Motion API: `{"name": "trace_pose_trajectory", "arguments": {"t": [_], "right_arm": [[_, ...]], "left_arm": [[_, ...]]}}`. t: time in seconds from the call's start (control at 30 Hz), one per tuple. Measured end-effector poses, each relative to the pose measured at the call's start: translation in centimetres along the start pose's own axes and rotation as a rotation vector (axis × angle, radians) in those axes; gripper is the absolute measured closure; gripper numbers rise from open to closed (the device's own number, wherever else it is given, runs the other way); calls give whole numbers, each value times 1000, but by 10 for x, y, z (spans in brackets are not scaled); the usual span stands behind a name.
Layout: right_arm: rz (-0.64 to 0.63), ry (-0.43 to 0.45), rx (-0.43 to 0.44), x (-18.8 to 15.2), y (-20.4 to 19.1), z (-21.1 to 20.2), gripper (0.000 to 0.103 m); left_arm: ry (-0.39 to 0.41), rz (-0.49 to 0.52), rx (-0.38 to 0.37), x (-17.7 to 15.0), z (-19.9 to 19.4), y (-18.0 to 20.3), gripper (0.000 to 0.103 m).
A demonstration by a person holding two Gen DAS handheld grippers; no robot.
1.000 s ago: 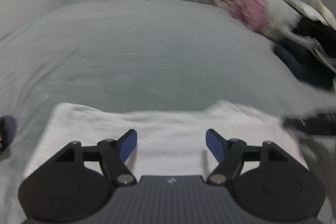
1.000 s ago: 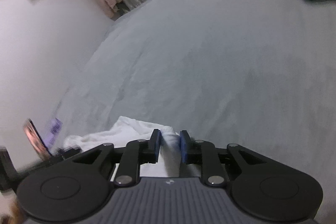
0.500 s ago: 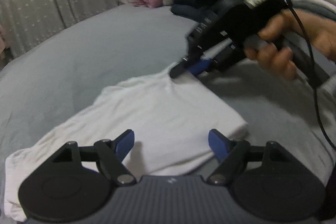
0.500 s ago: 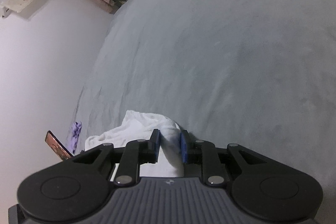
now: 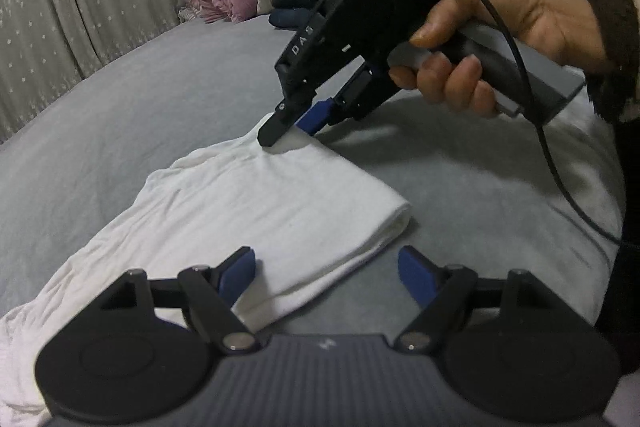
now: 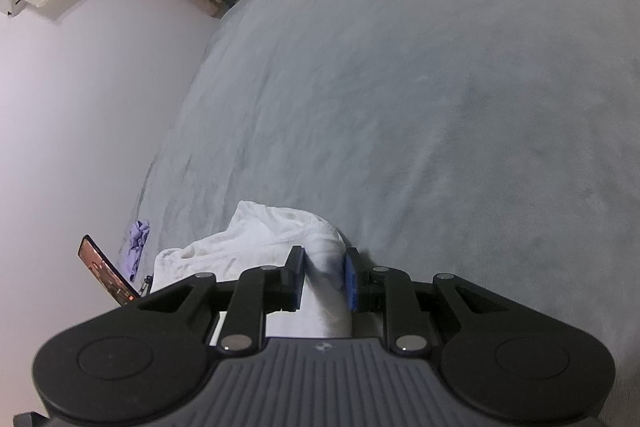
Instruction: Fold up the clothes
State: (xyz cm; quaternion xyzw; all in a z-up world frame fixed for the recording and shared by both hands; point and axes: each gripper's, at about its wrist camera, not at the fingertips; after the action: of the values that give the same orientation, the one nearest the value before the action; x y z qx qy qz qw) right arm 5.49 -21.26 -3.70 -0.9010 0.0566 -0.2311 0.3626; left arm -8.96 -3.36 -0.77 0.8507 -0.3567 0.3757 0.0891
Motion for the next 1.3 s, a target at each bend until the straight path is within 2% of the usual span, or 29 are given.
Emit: {"name": "trace_pose_trajectory", "arguments": {"t": [0.03, 0.13, 0.2, 0.3, 0.47, 0.57, 0.6, 0.67, 0.73, 0.77, 0.83, 0.9, 1.03, 1.13, 1.23, 1.3], "right_arm": [[-8, 2, -3, 0, -1, 0, 83], [-23, 5, -10, 0, -5, 1, 83], [-20, 7, -11, 0, -6, 1, 85], [-13, 7, -10, 0, -6, 2, 85], [16, -2, 3, 1, -3, 3, 85], [20, -3, 5, 0, -3, 4, 85], [19, -3, 4, 0, -3, 4, 85], [7, 0, -1, -1, -5, 4, 85], [-3, 8, -5, -2, -6, 5, 85], [-4, 13, -6, -2, -6, 5, 87], [2, 27, -6, -3, -6, 5, 91], [19, 46, 2, -4, -6, 3, 92], [28, 79, 30, -5, -13, -3, 93], [36, 98, 51, -4, -20, -6, 93], [33, 109, 65, -2, -33, -2, 93], [24, 107, 69, 0, -45, 6, 93]], "left_arm": [[0, -11, -1, 1, 0, -1, 38], [-1, -26, 0, 2, 1, -1, 38], [7, 2, 17, 2, 2, 5, 39], [36, 33, 27, 4, 1, 13, 47], [38, 164, 10, 9, 7, 37, 47], [33, 167, 3, 13, 11, 41, 47], [29, 157, 2, 15, 13, 42, 47], [22, 126, -3, 19, 16, 41, 59], [16, 84, -11, 21, 19, 39, 89], [19, 50, 9, 22, 20, 36, 96], [31, 3, 4, 22, 19, 30, 98], [48, -64, -11, 20, 13, 21, 99], [93, -112, 3, 14, -5, 11, 99], [133, -189, 9, 7, -22, -7, 99], [164, -289, 16, -2, -36, -31, 99], [183, -398, 21, -12, -47, -55, 99]]}}
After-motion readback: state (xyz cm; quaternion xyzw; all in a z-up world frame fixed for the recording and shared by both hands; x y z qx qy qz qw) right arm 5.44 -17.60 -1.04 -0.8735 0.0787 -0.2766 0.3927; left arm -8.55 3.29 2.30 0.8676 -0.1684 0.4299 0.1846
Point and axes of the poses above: each gripper's, at about its wrist camera, not at the fingertips, and z roughly the way its jaws point, y to its right, x to its top, and after that the axes turned 3 degrees about -x, right-handed
